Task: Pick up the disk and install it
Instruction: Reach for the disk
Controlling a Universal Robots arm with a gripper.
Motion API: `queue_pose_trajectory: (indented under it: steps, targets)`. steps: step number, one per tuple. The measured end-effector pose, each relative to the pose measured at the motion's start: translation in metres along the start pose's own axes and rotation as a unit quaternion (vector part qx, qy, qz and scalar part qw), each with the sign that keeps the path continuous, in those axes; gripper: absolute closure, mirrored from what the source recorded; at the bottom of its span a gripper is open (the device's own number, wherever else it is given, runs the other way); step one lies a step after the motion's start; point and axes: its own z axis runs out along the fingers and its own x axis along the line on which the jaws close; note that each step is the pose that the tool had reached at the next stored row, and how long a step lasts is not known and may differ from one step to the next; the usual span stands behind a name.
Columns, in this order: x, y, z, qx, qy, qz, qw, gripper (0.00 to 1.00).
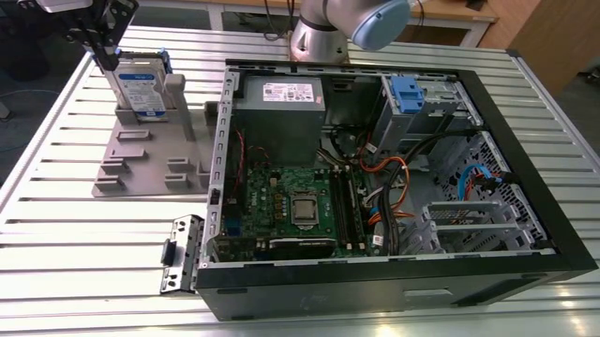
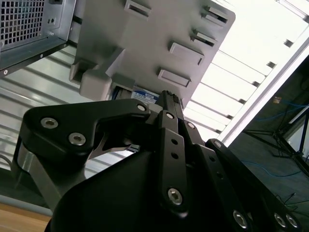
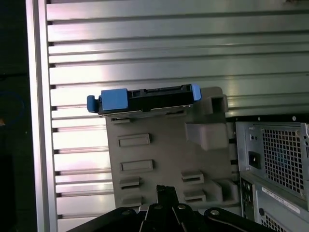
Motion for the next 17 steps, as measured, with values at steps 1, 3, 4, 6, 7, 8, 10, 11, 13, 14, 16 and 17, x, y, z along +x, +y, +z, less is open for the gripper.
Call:
queue_pose_trajectory:
  steps: [1, 3, 4, 6, 7, 8, 10, 11, 13, 14, 16, 17]
  targets:
    - [0.0014, 0.0004, 0.0003, 0.0, 0.0, 0.0, 1.0, 0.9]
    - [0.0038, 0.0012, 0.0011, 0.0, -0.0001, 0.0, 1.0, 0.9]
    - [0.005, 0.0015, 0.0014, 0.0, 0.0, 0.0, 1.0, 0.9]
    - [0.0076, 0.0024, 0.0021, 0.0, 0.0, 0.0, 1.0, 0.9]
    - [0.0089, 0.0029, 0.0026, 0.0, -0.0001, 0.0, 1.0, 0.9]
    - [0.0104, 0.0033, 0.0029, 0.0, 0.0, 0.0, 1.0, 0.9]
    - [0.0124, 0.005, 0.004, 0.0, -0.0001, 0.0, 1.0, 0.9]
    - [0.0135, 0.0063, 0.0045, 0.0002, 0.0, 0.0, 1.0, 0.9]
    - [0.0165, 0.0095, 0.0057, 0.0007, 0.0, 0.0, 1.0, 0.9]
    - [0.0175, 0.0118, 0.0064, 0.0009, -0.0001, 0.0, 1.0, 0.9]
    - [0.0184, 0.0175, 0.0079, 0.0015, -0.0001, 0.0, 1.0, 0.9]
    - [0.0187, 0.021, 0.0092, 0.002, -0.0002, 0.0, 1.0, 0.9]
